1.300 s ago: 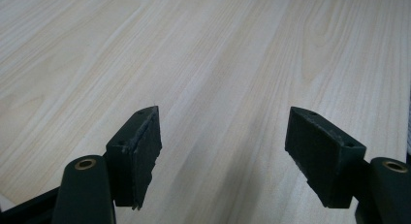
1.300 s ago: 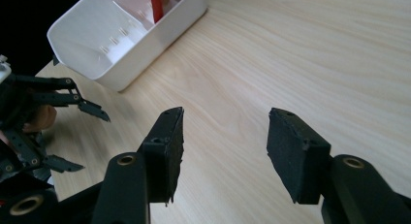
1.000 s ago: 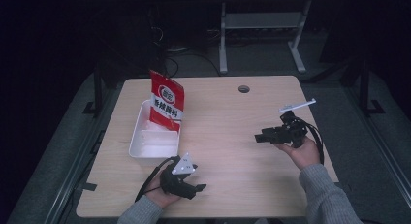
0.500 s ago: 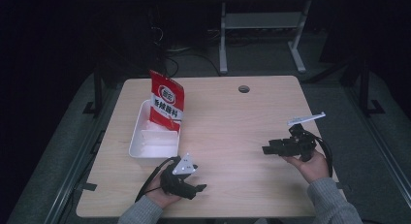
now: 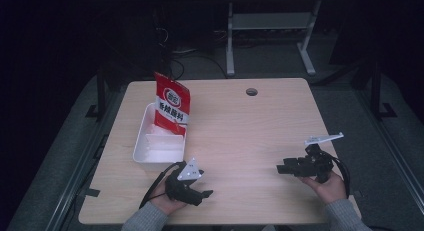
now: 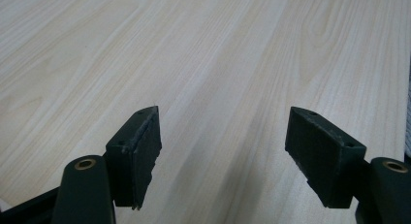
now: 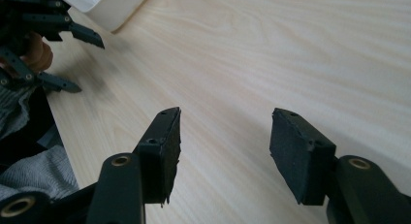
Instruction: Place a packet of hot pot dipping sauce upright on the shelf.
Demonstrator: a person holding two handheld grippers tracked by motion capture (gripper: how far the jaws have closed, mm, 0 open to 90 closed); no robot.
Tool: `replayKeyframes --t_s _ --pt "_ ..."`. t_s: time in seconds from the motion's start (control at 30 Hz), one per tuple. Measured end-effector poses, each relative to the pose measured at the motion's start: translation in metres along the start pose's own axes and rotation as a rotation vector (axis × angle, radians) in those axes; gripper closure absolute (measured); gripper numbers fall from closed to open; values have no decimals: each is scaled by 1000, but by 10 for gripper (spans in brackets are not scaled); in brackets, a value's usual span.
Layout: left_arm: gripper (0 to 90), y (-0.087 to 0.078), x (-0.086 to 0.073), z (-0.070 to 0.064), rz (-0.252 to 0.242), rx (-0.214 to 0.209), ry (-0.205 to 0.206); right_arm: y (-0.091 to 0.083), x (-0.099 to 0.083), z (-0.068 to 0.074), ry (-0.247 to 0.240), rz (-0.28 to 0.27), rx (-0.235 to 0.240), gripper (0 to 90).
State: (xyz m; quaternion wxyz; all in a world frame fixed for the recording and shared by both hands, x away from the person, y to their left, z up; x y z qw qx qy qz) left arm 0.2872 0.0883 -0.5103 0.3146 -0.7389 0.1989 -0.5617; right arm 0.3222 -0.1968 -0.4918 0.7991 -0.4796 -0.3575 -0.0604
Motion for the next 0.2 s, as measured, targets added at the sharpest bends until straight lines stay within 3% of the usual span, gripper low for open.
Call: replayKeyframes --t_s 0.2 --pt "282 1 0 -1 0 -2 -1 -2 -18 3 -3 -19 -9 427"
Point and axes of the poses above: each handheld gripper's, and its own axes: y roughly forward along the jaws, x roughly out of its top, z roughly to its left, the point moved 9 cm from there along y, roughly forward along the jaws, and after that the axes turned 15 degrees about -x, right-handed, at the moved point
